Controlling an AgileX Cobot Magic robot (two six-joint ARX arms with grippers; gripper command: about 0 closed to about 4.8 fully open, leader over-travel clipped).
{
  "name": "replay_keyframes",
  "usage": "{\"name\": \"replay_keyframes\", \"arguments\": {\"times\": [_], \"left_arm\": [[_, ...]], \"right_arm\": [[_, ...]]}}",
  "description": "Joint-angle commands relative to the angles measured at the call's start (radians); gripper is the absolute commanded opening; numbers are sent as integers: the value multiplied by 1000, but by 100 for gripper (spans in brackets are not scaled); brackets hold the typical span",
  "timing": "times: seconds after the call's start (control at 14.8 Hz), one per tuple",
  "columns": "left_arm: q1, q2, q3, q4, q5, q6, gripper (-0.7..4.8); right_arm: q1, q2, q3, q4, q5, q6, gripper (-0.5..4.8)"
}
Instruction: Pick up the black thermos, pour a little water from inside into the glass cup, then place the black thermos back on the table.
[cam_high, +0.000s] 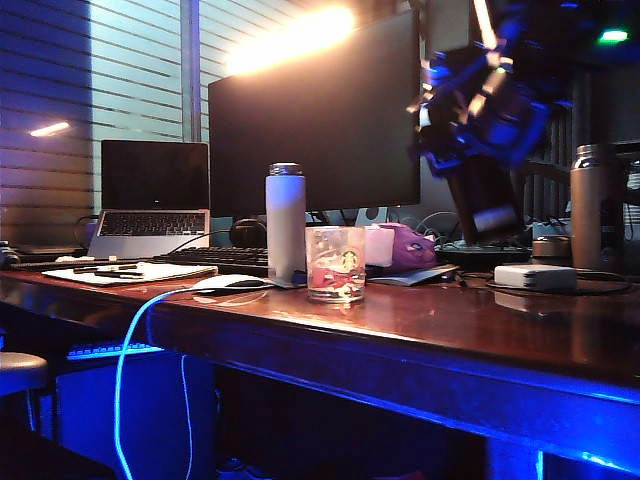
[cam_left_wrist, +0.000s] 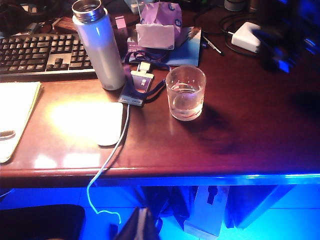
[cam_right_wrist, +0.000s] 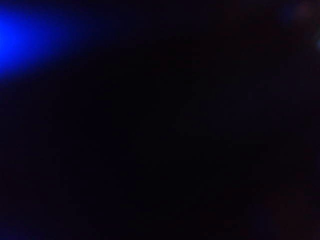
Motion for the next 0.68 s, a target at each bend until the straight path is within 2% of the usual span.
{"name": "replay_keyframes", "arguments": {"times": [0.07,0.2,0.34,0.47,0.68], "left_arm": [[0,-4,5,11,5,-3,-5],[0,-4,5,12,5,-3,-5],[0,-4,5,11,5,-3,-5],[0,-4,5,12,5,-3,-5],[-1,-4,5,11,5,-3,-5]], "right_arm": [[-6,-26,-111,279,-57,96,8],[-8,-24,-169,343,-97,109,8],[-10,-18,-174,338,-97,110,8],[-30,23,-175,361,-103,161,9],[-32,90,-175,439,-100,164,8]]}}
